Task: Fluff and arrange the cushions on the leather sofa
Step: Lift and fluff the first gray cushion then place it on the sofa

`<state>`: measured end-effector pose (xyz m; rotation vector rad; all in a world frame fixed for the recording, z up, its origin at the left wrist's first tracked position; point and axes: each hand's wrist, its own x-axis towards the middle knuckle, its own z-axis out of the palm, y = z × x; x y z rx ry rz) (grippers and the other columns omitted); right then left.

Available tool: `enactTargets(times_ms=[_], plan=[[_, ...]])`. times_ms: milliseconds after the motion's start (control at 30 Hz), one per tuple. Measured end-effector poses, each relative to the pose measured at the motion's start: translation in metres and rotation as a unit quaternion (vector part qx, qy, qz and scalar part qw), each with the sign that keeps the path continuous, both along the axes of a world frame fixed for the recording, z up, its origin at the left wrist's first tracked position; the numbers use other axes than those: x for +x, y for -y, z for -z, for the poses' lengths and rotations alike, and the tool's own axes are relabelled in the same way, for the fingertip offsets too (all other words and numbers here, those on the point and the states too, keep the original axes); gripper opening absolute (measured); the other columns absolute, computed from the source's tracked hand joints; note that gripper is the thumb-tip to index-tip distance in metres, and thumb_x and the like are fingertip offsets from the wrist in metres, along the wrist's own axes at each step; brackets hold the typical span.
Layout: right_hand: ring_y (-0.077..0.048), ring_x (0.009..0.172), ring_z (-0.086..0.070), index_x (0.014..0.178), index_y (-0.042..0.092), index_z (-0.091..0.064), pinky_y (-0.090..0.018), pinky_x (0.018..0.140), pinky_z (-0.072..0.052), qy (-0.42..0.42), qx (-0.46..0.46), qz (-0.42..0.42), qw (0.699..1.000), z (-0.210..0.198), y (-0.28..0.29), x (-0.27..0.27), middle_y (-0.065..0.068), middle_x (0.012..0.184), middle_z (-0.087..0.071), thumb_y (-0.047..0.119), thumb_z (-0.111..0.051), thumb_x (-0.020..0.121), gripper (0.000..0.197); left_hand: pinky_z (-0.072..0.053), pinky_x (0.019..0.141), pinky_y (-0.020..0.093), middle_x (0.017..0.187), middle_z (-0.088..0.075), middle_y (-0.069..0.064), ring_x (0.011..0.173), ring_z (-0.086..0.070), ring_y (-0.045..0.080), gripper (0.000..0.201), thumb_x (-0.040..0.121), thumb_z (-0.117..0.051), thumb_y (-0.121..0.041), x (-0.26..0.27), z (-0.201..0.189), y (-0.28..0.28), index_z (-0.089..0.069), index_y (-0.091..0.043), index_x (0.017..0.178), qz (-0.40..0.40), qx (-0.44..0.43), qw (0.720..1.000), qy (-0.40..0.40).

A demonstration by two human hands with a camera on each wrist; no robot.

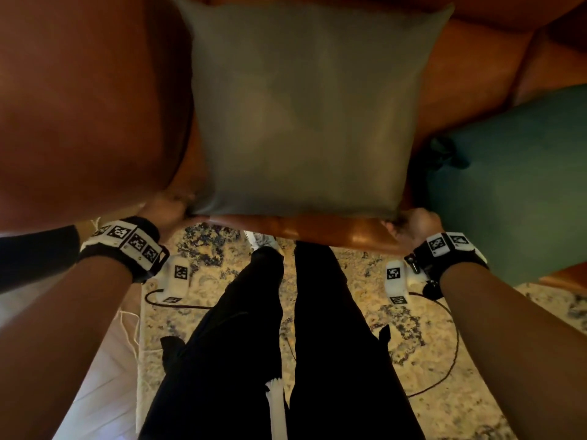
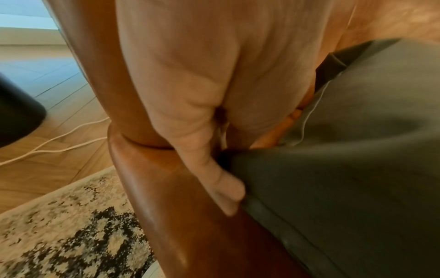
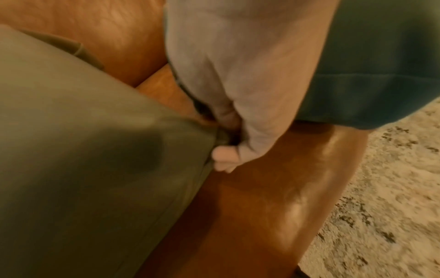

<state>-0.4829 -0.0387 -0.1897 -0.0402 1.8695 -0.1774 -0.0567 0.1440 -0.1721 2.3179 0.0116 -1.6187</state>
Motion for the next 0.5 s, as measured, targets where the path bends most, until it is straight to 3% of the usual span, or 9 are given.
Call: enactTargets(times_ms=[67, 133, 167, 233, 267, 333, 400, 433, 500], plan=[[-0.032, 0.087, -0.067, 0.137, 0.007, -0.057, -0.024, 0.048, -0.054, 0.005, 0.023, 0.021, 0.999, 0.003, 0.003, 0.007, -0.019, 0.13, -0.065, 0.023, -0.042, 0.104, 0.039, -0.058, 0.076, 0.028, 0.111, -0.067, -0.001, 0.099, -0.068, 0.018, 0.021, 0.107, -0.05, -0.014, -0.007, -0.008, 0.004, -0.059, -0.016, 0.125, -0.069, -0.02, 0.996, -0.052], [-0.021, 0.079, -0.063, 0.114, 0.015, -0.063, -0.02, 0.049, -0.048, 0.03, 0.052, 0.047, 0.997, 0.002, 0.007, 0.014, -0.008, 0.105, -0.069, 0.033, -0.044, 0.107, 0.028, -0.058, 0.078, 0.032, 0.115, -0.068, -0.002, 0.104, -0.069, 0.021, 0.028, 0.106, -0.053, -0.029, -0.009, -0.005, 0.007, -0.058, -0.02, 0.132, -0.113, -0.023, 0.992, -0.049], [-0.016, 0.074, -0.058, 0.102, 0.015, -0.062, -0.021, 0.049, -0.045, 0.031, 0.057, 0.059, 0.996, 0.003, 0.009, 0.016, -0.005, 0.093, -0.065, 0.029, -0.045, 0.108, 0.024, -0.059, 0.078, 0.033, 0.115, -0.068, -0.003, 0.104, -0.069, 0.021, 0.03, 0.104, -0.056, -0.035, -0.008, 0.0, 0.006, -0.059, -0.022, 0.132, -0.134, -0.022, 0.99, -0.038], [-0.014, 0.072, -0.053, 0.092, 0.013, -0.058, -0.021, 0.042, -0.047, 0.024, 0.055, 0.076, 0.995, 0.009, 0.011, 0.014, -0.005, 0.086, -0.058, 0.018, -0.045, 0.109, 0.022, -0.061, 0.081, 0.034, 0.116, -0.07, 0.0, 0.105, -0.069, 0.023, 0.035, 0.098, -0.066, -0.038, -0.005, 0.013, 0.003, -0.063, -0.019, 0.127, -0.144, -0.012, 0.989, -0.018], [-0.016, 0.076, -0.056, 0.094, 0.011, -0.06, -0.02, 0.04, -0.049, 0.019, 0.04, 0.082, 0.996, 0.011, 0.011, 0.011, -0.006, 0.089, -0.061, 0.014, -0.047, 0.109, 0.02, -0.061, 0.087, 0.037, 0.116, -0.073, 0.003, 0.107, -0.07, 0.025, 0.035, 0.093, -0.073, -0.035, -0.003, 0.019, 0.001, -0.068, -0.017, 0.122, -0.129, -0.011, 0.992, -0.007], [-0.022, 0.087, -0.064, 0.105, 0.007, -0.065, -0.029, 0.045, -0.057, 0.018, 0.009, 0.105, 0.994, 0.011, 0.01, 0.004, -0.011, 0.097, -0.068, 0.009, -0.051, 0.108, 0.014, -0.058, 0.096, 0.044, 0.109, -0.077, 0.006, 0.108, -0.072, 0.029, 0.028, 0.085, -0.081, -0.032, 0.006, 0.035, -0.009, -0.076, -0.015, 0.106, -0.099, -0.004, 0.995, 0.018], [-0.028, 0.095, -0.067, 0.114, 0.004, -0.065, -0.039, 0.056, -0.064, 0.018, 0.013, 0.105, 0.994, 0.006, 0.006, 0.0, -0.015, 0.104, -0.07, 0.008, -0.048, 0.109, 0.017, -0.057, 0.098, 0.046, 0.109, -0.077, 0.009, 0.109, -0.071, 0.03, 0.023, 0.088, -0.078, -0.031, 0.015, 0.041, -0.015, -0.077, -0.014, 0.104, -0.075, 0.007, 0.997, 0.031], [-0.032, 0.1, -0.068, 0.119, 0.004, -0.063, -0.044, 0.069, -0.065, 0.016, 0.024, 0.081, 0.996, 0.007, 0.005, -0.002, -0.016, 0.11, -0.069, 0.008, -0.045, 0.11, 0.02, -0.056, 0.1, 0.049, 0.115, -0.075, 0.013, 0.109, -0.07, 0.03, 0.028, 0.093, -0.073, -0.033, 0.018, 0.04, -0.015, -0.075, -0.012, 0.111, -0.046, 0.012, 0.998, 0.046], [-0.04, 0.113, -0.064, 0.135, 0.006, -0.056, -0.054, 0.095, -0.059, -0.018, 0.032, -0.052, 0.998, 0.007, 0.004, 0.0, -0.014, 0.128, -0.063, 0.024, -0.043, 0.112, 0.032, -0.052, 0.105, 0.052, 0.129, -0.069, 0.017, 0.113, -0.066, 0.032, 0.045, 0.1, -0.058, -0.047, 0.012, 0.02, -0.001, -0.068, -0.013, 0.128, 0.064, 0.009, 0.994, 0.091]])
